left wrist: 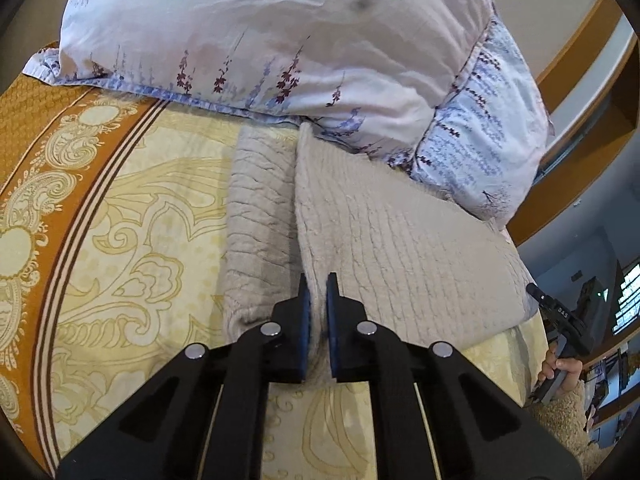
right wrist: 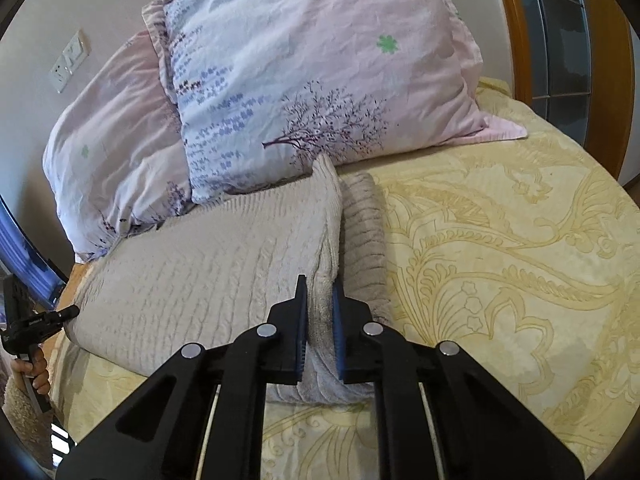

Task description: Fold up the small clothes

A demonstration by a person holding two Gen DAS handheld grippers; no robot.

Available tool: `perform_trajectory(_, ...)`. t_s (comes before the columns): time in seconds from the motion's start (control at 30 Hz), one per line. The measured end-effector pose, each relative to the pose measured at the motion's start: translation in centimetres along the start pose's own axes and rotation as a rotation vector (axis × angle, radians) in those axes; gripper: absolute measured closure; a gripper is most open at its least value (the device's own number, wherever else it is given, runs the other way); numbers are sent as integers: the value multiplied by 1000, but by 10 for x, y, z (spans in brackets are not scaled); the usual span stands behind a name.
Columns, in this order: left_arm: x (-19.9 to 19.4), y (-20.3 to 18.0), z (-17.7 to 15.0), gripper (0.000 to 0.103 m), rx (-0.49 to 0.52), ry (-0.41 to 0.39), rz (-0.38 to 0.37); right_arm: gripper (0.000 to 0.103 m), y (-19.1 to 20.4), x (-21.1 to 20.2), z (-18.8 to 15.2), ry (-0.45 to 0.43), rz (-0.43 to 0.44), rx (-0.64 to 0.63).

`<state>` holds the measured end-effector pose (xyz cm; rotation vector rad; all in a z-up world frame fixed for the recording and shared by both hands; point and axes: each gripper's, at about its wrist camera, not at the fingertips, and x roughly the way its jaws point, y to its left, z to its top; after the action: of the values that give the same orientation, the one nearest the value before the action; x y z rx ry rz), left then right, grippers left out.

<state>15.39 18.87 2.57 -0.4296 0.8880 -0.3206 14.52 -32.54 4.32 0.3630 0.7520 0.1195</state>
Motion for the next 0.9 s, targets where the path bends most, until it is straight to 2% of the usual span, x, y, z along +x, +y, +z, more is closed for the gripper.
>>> perform_trajectory(0.17,-7,4,-6,96,7,16,-8,92,-4,-5,-7,13,-7,25)
perform_trajectory(0.37,5,15,-13,96,-15,55,25,92,-20,11,-24,96,-104,73)
perform_trajectory(0.6,10,12,-17,93,19,57,57,92,-15,15,-28,78,-132,90)
perform_trajectory(0.7,4,11,-18,88,6,44,45,85,-16,12,-27,74,-109,112)
perform_trajectory(0.73,0,11,-17,82,2,35,45,83,-15,9,-24,64,-107,117)
perform_trajectory(0.77,-6,10,-16,79,0,17,52,76,-14,5,-21,44,-115,117)
perform_trajectory(0.8,-12,7,-15,72,3,-7,60,70,-11,-2,-17,1,-129,110)
perform_trajectory(0.83,-17,3,-13,64,11,-35,67,69,-8,-6,-13,-32,-130,100)
perform_trajectory(0.9,-23,-9,-8,55,41,-77,69,68,3,-8,-6,-61,-98,64)
